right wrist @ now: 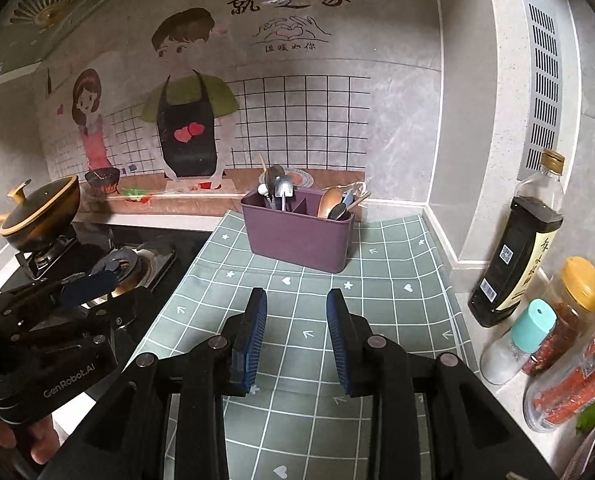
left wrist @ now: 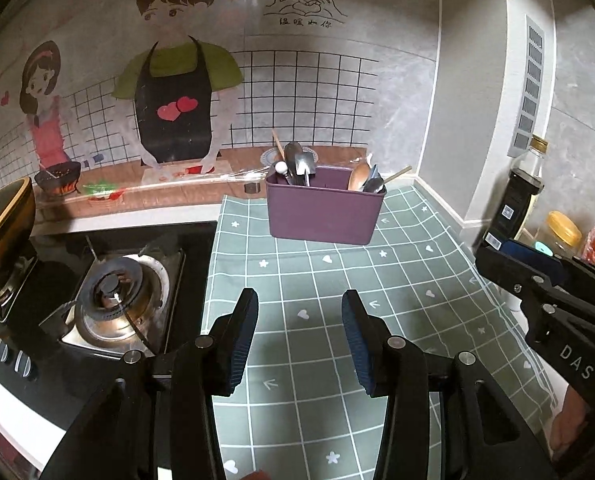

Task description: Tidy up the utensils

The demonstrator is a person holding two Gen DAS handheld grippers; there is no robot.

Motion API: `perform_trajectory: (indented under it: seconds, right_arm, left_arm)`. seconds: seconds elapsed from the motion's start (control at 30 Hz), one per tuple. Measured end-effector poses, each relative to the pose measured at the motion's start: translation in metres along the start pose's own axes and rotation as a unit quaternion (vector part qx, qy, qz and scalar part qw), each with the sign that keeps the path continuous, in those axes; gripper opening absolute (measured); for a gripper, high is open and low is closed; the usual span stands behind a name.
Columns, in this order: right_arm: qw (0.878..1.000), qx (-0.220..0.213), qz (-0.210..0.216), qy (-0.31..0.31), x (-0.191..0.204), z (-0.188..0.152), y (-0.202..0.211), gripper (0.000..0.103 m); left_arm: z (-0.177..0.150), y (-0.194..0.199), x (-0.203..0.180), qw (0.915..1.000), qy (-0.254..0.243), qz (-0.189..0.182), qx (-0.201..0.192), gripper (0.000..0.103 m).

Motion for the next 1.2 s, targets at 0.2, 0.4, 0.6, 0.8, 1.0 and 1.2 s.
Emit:
perform_trajectory:
  seconds: [0.2,0.4,0.6,0.8,1.0,1.2]
  right_arm:
    - [1.0,0.008,0.004,-0.013,-0.002,-0.007,-0.002,0.029]
    - [1.0,0.008,-0.005,-0.016,-0.006,-0.008,0.0,0.029]
    - [1.0,0.009,-0.009,-0.016,-0.008,-0.008,0.0,0.029]
    - [1.0,0.012,-0.008,-0.018,-0.009,-0.009,-0.002,0.029]
    - [1.0,0.014,-0.009,-0.017,-0.01,-0.009,-0.004,0.029]
    - [1.0,0.015,-0.011,-0.016,-0.01,-0.008,-0.004,0.029]
  left_arm:
    - [-0.002,0.002,-0.002,1.0,0.001,-0.003,0.004,0.045]
    - [-0.003,0.002,-0.006,0.9999,0.0,-0.009,0.007,0.045]
    - [-0.004,0.0,-0.007,0.9998,-0.002,-0.015,0.011,0.045]
    - [-0.004,-0.002,-0.008,0.9998,-0.002,-0.017,0.013,0.045]
    - [-0.004,-0.003,-0.008,0.9998,-0.001,-0.017,0.014,0.045]
    - [-0.004,-0.003,-0.007,0.9997,0.0,-0.017,0.015,0.045]
Point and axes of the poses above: each gripper's, at about its wrist camera, not at the fingertips, and y roughly against the way its jaws point, x to its left, z to its top, the point moved 7 cm from there along -y, roughly the way its jaws point, and after that the axes turned 11 degrees about y, right-handed, at the moved point
